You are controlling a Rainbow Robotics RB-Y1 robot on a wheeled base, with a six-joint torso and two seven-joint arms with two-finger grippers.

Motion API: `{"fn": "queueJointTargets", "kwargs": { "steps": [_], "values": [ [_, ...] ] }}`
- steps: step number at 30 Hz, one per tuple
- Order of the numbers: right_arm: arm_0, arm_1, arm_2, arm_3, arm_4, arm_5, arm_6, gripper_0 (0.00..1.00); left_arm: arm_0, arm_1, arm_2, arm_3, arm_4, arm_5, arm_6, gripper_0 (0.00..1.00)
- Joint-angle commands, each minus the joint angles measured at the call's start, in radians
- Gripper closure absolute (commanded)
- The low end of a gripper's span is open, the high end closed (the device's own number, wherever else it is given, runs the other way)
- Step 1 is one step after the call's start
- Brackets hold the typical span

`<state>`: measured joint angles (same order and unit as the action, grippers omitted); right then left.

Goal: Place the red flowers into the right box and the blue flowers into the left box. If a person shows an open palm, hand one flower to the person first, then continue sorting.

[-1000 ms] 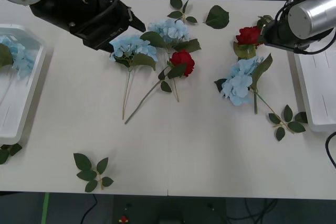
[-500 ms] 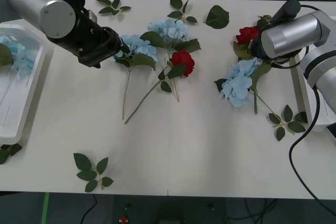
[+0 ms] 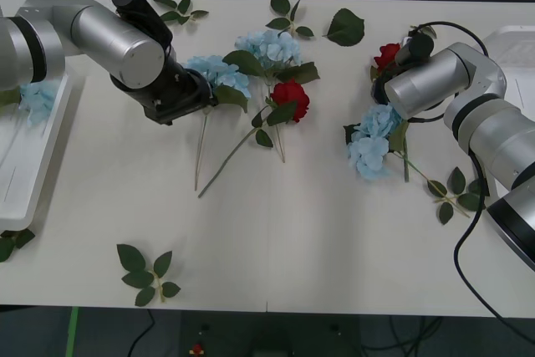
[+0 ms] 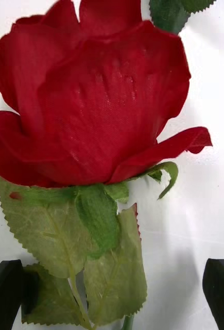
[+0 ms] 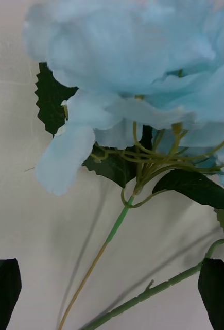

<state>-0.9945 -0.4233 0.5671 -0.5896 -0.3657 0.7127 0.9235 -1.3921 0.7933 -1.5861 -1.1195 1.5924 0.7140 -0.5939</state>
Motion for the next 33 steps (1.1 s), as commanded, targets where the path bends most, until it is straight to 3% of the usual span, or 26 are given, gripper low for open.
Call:
{"fn": "queueJointTargets", "kwargs": {
  "steps": [1, 2, 3, 23, 33],
  "values": [
    [-0.041, 0.020, 0.007, 0.004, -0.007, -0.009, 0.055, 0.70, -0.059, -0.031, -0.054, 0.015, -0.026, -0.016, -0.037, 0.00],
    [-0.041, 0.020, 0.007, 0.004, -0.007, -0.009, 0.054, 0.91, -0.061, -0.034, -0.061, 0.015, -0.028, -0.019, -0.037, 0.00],
    [-0.041, 0.018, 0.005, 0.004, -0.010, -0.009, 0.049, 1.00, -0.059, -0.036, -0.066, 0.017, -0.029, -0.022, -0.037, 0.00],
    [-0.049, -0.017, 0.005, 0.008, 0.021, -0.009, 0.081, 1.00, -0.059, -0.177, -0.143, 0.136, -0.074, -0.053, -0.035, 0.00],
    [-0.049, -0.149, -0.023, -0.159, -0.125, 0.087, 0.271, 1.00, -0.059, -0.198, -0.199, 0.165, -0.140, -0.056, -0.037, 0.00]
  ]
}}
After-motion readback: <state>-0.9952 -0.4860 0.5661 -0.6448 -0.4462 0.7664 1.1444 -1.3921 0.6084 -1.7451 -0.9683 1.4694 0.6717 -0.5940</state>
